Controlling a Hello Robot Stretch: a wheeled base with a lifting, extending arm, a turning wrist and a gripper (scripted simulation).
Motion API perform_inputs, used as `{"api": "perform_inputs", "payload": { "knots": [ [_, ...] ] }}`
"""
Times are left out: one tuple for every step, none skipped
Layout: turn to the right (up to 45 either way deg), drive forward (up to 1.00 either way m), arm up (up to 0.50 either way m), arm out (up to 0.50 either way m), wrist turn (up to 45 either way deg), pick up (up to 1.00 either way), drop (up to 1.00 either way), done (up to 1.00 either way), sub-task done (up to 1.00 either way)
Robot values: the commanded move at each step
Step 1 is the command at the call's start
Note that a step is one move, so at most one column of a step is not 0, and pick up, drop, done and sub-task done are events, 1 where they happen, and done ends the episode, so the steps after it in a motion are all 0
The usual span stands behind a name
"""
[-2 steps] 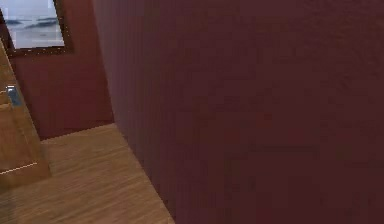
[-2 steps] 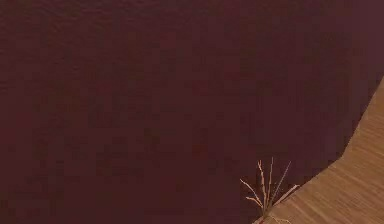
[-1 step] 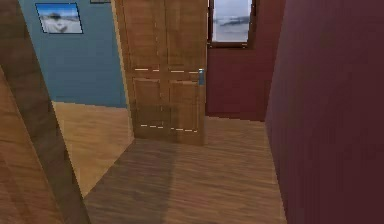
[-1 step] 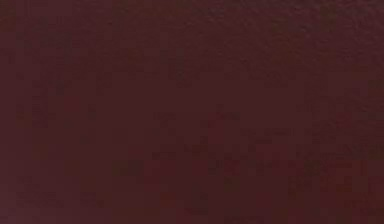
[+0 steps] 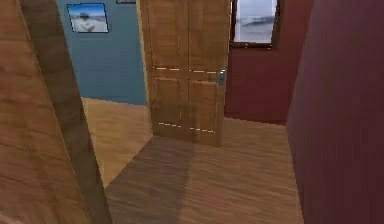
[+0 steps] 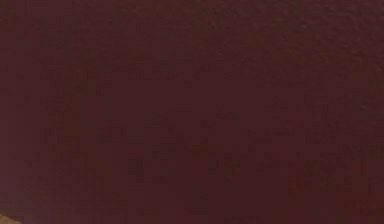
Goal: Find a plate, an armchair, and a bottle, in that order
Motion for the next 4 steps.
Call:
{"api": "perform_inputs", "payload": {
  "knots": [
    [0.0, 0.75, 0.00, 0.00, 0.0, 0.00, 0.00, 0.00, 0.00],
    [-39.0, 0.00, 0.00, 0.00, 0.0, 0.00, 0.00, 0.00, 0.00],
    [0.0, 0.05, 0.00, 0.00, 0.0, 0.00, 0.00, 0.00, 0.00],
    [-24.0, 0.00, 0.00, 0.00, 0.0, 0.00, 0.00, 0.00, 0.00]
  ]
}}
